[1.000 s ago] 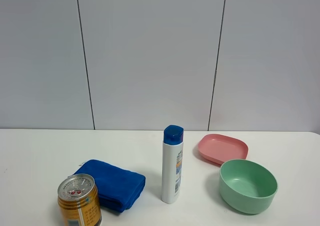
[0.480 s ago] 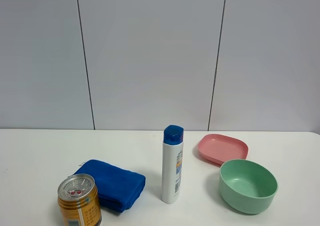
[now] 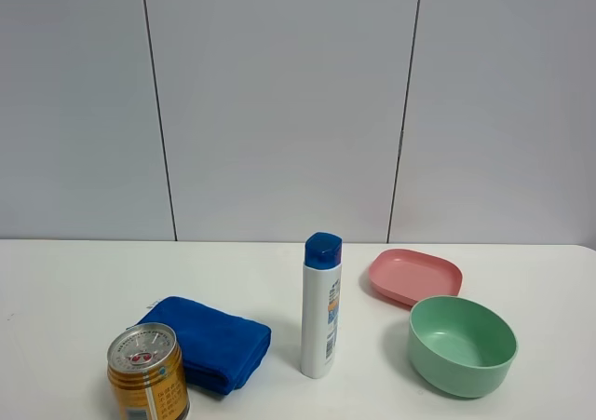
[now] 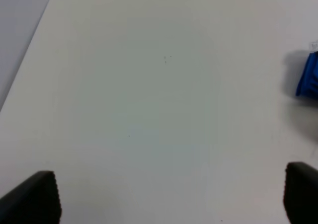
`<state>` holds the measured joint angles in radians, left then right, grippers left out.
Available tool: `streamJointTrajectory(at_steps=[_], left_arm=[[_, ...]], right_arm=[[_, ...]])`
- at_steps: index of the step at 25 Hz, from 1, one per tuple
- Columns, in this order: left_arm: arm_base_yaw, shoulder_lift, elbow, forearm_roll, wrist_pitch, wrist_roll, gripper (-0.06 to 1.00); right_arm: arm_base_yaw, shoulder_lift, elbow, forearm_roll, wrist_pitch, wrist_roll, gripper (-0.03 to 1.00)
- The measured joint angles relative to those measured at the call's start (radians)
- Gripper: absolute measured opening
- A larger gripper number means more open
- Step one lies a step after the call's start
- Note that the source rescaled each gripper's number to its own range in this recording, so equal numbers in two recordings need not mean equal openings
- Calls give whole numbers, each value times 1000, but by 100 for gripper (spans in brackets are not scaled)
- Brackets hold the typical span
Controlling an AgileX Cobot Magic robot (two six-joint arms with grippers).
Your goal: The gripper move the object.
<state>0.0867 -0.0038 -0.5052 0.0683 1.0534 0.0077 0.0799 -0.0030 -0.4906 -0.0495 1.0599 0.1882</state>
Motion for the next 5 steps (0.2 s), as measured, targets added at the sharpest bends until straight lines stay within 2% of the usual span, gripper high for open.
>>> streamJointTrajectory(at_steps=[5], left_arm=[[0, 0, 0, 0, 0, 0, 100]], right_arm=[[0, 0, 0, 0, 0, 0, 100]])
